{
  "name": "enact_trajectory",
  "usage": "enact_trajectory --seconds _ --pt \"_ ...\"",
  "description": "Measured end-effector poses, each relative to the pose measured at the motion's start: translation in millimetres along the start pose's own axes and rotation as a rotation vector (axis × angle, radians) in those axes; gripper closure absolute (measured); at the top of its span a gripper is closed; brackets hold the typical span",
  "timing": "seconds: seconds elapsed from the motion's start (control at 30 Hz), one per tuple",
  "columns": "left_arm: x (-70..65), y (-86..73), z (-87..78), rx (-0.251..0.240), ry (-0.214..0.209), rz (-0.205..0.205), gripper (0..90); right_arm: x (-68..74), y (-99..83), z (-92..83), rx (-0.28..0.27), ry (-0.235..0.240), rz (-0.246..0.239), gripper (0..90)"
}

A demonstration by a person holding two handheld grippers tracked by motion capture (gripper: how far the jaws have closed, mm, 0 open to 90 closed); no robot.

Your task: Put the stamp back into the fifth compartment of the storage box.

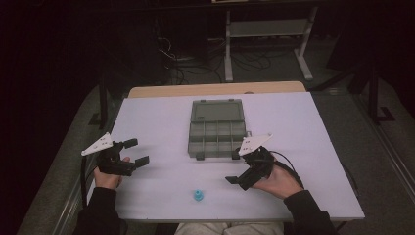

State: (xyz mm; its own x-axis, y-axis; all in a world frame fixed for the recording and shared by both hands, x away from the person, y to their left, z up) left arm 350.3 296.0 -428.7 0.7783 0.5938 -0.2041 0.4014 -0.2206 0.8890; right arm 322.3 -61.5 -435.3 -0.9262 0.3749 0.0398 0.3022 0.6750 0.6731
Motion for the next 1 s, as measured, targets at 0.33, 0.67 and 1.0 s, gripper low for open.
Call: enact_trajectory --seconds 0.33,0.67,1.0 --pt "0.0 -0.2 0.5 0.003 0.000 0.002 0.0 11.6 4.8 13.5 0.027 0.029 -0.042 0.0" --pt "-0.2 -0.2 0.5 0.002 -0.002 0.002 0.0 21.6 9.9 26.3 0.054 0.060 -0.076 0.0" --pt "-0.5 -0.3 0.6 0.003 -0.003 0.004 0.0 30.6 17.8 36.9 0.079 0.091 -0.106 0.0"
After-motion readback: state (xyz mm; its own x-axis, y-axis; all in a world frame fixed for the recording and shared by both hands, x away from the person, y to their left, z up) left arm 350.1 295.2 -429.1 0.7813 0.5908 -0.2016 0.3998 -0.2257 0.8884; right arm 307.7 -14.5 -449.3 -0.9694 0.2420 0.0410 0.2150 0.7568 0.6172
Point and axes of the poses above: each handheld gripper's, and its own axes: z roughly forward along the jaws, y roughly out of its top, x roughly to its left, the point moved 6 cm from there along z, roughly forward along the jaws, and after that the axes turned 7 degrees about x, right-handed, at the moved point
